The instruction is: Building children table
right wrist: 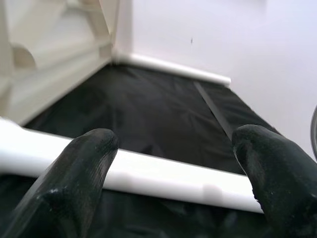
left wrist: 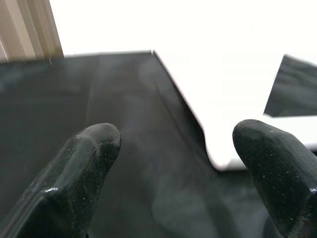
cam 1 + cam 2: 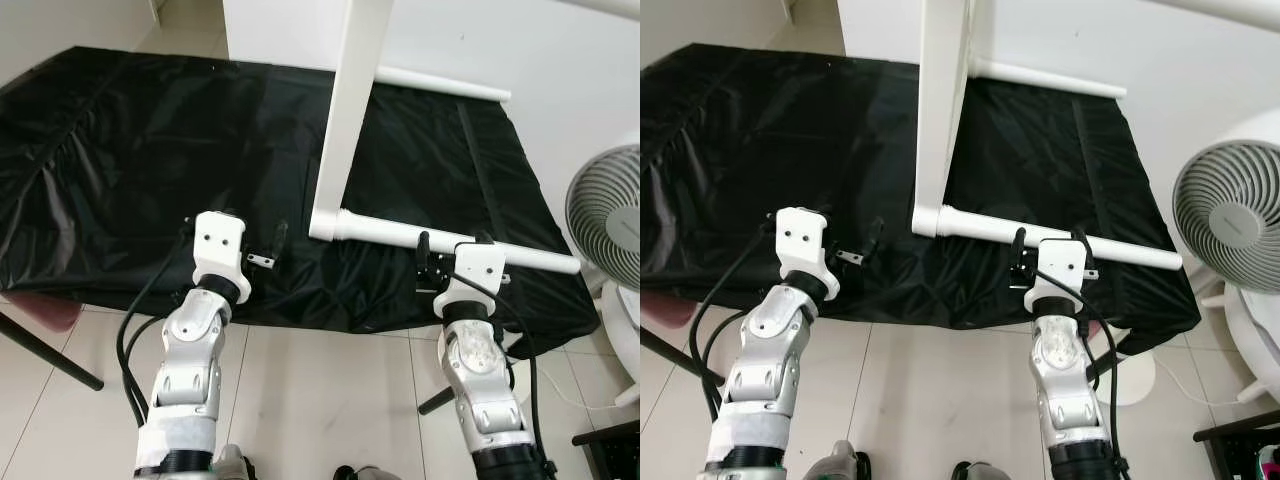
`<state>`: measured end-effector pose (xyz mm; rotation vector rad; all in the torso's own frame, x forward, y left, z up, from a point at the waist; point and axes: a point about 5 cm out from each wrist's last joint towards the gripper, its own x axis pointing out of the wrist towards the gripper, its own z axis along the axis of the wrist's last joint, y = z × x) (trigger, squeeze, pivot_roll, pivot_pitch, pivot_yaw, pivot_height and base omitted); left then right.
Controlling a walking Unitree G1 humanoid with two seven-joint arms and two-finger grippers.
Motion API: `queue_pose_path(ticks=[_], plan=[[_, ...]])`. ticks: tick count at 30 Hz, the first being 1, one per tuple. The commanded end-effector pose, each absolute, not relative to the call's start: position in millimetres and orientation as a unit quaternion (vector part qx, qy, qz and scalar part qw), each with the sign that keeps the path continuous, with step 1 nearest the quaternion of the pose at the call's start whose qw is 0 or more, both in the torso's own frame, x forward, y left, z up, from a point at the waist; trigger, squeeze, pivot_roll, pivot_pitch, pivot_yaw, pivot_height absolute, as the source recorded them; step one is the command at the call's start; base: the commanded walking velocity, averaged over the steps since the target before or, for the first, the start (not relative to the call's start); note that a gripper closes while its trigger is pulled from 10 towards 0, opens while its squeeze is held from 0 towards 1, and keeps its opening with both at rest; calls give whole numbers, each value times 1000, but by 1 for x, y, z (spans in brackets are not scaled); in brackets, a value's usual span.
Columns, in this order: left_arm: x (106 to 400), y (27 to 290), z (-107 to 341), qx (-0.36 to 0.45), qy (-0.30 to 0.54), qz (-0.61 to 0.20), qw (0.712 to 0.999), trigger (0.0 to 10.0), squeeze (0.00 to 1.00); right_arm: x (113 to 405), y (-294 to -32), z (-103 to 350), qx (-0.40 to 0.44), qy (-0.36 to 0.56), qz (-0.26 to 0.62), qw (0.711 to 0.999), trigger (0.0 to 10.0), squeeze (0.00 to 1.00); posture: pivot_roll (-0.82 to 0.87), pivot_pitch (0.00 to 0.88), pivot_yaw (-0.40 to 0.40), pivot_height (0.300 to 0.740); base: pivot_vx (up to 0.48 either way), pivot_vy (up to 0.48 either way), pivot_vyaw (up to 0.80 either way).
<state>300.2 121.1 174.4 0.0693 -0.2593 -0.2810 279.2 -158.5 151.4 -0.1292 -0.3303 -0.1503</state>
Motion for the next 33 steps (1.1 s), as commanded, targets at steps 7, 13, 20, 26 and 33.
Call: queue_pose_path(ticks=[7,13,20,26,33], plan=[[297,118,175,25,-146,-53,988,10000,0,281,-150,151,-62,-165,-53,983,10000,0,130,32,-36,740,0,0,0],[304,109,172,40,-137,-79,987,10000,0,290,-142,151,-67,-173,-38,982,10000,0,135,26,-45,740,0,0,0],[297,94,162,39,-126,-135,982,10000,0,292,-139,152,-75,-179,-19,981,10000,0,128,37,-37,740,0,0,0],[297,89,160,63,-125,-161,977,10000,0,293,-144,152,-78,-178,-24,981,10000,0,128,53,-36,740,0,0,0],[305,77,156,73,-91,-175,978,10000,0,295,-144,154,-79,-183,-24,980,10000,0,127,62,-30,740,0,0,0]])
